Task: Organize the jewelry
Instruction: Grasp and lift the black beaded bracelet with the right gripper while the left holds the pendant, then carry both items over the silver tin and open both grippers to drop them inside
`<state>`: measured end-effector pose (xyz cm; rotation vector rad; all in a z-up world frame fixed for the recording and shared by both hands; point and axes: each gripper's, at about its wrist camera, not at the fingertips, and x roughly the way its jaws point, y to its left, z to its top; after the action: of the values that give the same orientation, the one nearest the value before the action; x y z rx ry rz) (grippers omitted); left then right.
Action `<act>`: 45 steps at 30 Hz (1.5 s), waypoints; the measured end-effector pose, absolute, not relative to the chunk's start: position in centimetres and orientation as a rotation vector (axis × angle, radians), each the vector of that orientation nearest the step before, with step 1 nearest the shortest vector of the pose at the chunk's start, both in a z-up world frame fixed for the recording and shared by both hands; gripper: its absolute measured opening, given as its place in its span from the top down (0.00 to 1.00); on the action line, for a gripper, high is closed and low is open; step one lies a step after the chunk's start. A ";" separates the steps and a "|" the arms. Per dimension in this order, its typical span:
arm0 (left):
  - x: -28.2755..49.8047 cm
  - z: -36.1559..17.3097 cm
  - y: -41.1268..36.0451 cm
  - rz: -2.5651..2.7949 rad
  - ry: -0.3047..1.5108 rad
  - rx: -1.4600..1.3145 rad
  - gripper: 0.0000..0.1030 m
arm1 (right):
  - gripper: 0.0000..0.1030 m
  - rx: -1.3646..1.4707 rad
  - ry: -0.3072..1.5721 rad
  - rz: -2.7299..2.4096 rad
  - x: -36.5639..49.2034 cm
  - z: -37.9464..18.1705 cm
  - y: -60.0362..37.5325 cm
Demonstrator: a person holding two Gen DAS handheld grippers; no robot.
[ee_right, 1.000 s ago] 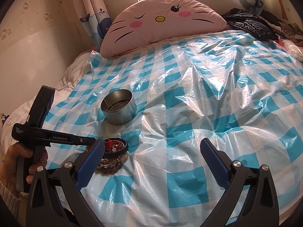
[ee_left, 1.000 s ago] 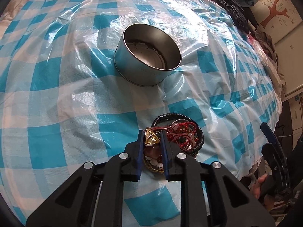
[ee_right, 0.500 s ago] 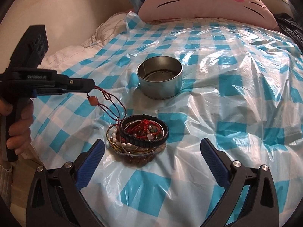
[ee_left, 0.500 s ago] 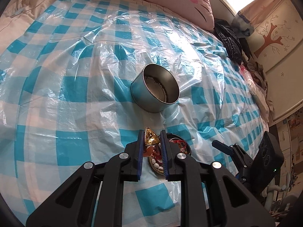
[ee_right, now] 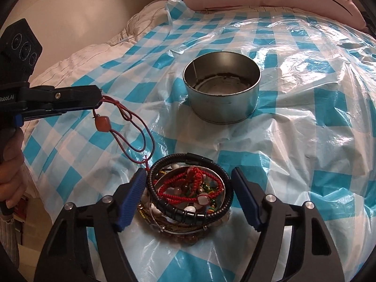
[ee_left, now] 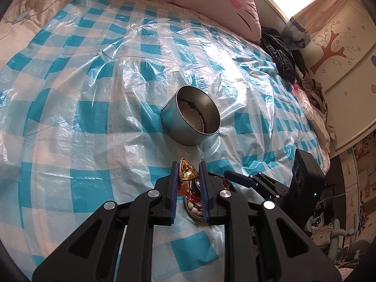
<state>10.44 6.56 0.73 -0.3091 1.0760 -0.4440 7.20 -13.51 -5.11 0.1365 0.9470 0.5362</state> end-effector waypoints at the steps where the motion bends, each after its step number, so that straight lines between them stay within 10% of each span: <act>1: 10.4 0.7 6.5 -0.443 1.074 -0.310 0.85 | 0.31 0.132 0.927 0.533 7.0 -4.7 -13.7; 6: 10.1 1.0 6.1 -0.442 1.061 -0.313 0.85 | 0.32 0.106 0.817 0.509 4.9 -2.7 -14.0; 7: 10.1 1.0 6.1 -0.443 1.059 -0.313 0.85 | 0.54 0.106 0.808 0.511 4.8 -2.5 -14.0; 10: 10.1 1.5 5.8 -0.451 1.053 -0.313 0.85 | 0.62 0.115 0.797 0.486 4.8 -2.3 -14.5; 12: 10.2 1.9 5.7 -0.454 1.048 -0.310 0.85 | 0.50 0.160 0.844 0.491 5.5 -3.0 -15.0; 14: 10.2 2.1 5.6 -0.458 1.043 -0.311 0.84 | 0.17 0.170 0.869 0.462 5.7 -3.3 -15.4; 18: 10.3 2.2 5.6 -0.459 1.046 -0.308 0.84 | 0.07 0.146 0.909 0.416 6.0 -4.2 -15.3; 24: 10.4 1.8 5.5 -0.463 1.052 -0.308 0.84 | 0.09 0.155 1.003 0.432 7.3 -6.4 -15.0; 26: 10.5 1.8 5.5 -0.465 1.051 -0.310 0.84 | 0.29 0.194 0.995 0.465 7.4 -6.3 -15.4; 45: 12.3 3.9 2.3 -0.496 0.977 -0.291 0.84 | 0.30 0.113 0.617 0.334 5.0 -0.1 -17.0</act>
<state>12.33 2.29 3.87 -0.2910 0.9772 -0.4964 5.01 -17.03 -0.06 0.1132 0.6167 0.3341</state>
